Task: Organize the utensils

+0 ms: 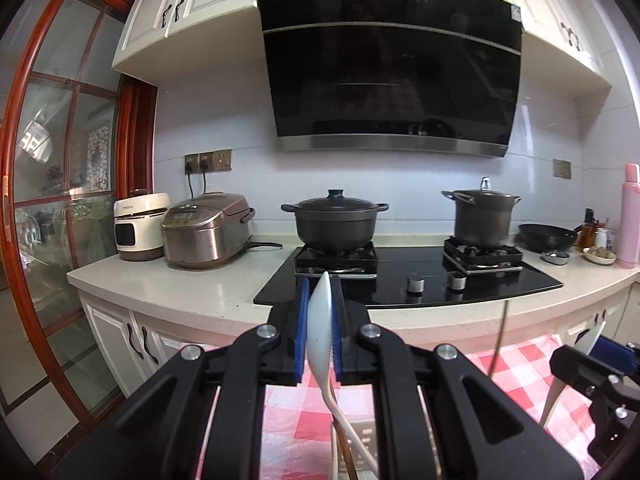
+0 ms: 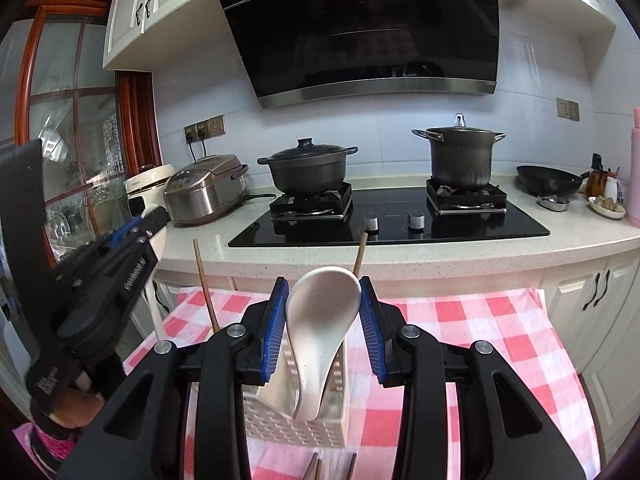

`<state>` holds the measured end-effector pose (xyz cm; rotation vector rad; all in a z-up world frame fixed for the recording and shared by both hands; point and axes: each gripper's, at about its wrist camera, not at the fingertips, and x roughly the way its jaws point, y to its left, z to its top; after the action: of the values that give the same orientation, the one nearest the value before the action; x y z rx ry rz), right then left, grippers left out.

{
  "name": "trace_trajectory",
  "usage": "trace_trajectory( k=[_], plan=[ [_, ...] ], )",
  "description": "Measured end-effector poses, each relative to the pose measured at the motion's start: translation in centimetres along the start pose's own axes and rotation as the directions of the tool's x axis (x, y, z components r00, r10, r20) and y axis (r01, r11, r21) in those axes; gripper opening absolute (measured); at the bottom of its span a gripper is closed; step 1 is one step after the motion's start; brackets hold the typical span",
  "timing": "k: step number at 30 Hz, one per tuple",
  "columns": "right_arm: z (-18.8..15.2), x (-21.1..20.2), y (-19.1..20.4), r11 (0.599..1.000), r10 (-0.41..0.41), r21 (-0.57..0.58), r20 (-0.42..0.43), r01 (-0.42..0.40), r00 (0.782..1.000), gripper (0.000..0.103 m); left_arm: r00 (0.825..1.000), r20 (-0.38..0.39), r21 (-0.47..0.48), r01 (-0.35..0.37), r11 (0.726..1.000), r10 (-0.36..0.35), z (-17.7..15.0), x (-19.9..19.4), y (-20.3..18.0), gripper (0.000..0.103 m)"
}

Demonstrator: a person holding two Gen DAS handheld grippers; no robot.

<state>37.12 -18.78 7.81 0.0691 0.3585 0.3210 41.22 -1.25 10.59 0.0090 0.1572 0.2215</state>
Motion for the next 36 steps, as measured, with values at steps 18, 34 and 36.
trace_trajectory(
  k=[18, 34, 36],
  plan=[
    [-2.8, 4.5, 0.5, 0.998, 0.021, -0.059, -0.049, -0.024, 0.999, 0.036, 0.993, -0.058, 0.012, -0.102, 0.995, 0.102, -2.8, 4.4, -1.1, 0.018],
    [-4.1, -0.2, -1.0, 1.000, -0.010, -0.014, -0.042, 0.010, 0.999, 0.039, 0.994, -0.077, -0.017, -0.081, 0.997, 0.080, -4.4, -1.3, 1.9, 0.060],
    [-5.0, -1.1, -1.3, 1.000, -0.021, -0.005, -0.057, 0.021, 0.998, 0.040, 0.994, -0.087, -0.018, -0.065, 0.998, 0.063, -5.3, -2.7, 2.4, 0.067]
  ],
)
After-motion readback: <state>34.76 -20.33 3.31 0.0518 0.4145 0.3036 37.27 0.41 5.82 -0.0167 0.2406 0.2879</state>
